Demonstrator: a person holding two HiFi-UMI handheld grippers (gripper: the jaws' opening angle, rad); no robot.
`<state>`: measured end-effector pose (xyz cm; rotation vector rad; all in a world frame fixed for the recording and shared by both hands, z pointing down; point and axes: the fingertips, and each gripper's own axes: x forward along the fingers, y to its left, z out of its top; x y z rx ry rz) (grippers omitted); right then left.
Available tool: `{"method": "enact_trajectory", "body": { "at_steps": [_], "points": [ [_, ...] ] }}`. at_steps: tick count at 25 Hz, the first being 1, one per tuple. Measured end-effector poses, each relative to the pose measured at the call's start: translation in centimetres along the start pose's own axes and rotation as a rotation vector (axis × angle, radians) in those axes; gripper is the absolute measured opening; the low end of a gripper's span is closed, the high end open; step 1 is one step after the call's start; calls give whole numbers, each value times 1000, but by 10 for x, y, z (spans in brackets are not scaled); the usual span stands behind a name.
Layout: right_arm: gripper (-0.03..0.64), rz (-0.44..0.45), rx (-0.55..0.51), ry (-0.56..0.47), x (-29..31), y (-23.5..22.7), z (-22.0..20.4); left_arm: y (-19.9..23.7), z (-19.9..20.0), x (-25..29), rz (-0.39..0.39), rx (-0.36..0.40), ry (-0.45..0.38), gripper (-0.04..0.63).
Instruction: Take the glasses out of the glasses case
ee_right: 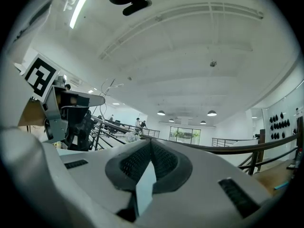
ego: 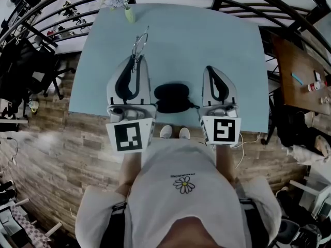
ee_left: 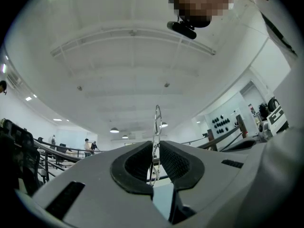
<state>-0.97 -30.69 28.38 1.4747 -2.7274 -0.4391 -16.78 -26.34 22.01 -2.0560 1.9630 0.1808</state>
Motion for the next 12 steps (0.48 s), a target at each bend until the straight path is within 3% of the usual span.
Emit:
{"method": "enact_trajectory", "body": {
  "at_steps": [6, 12],
  "points": [
    [8, -4, 23, -38, -2, 4, 8, 5, 2, -2, -2, 17, -10, 60],
    [8, -8, 18, 7, -13, -2, -1, 2, 5, -10, -2, 13, -15, 60]
  ]
}}
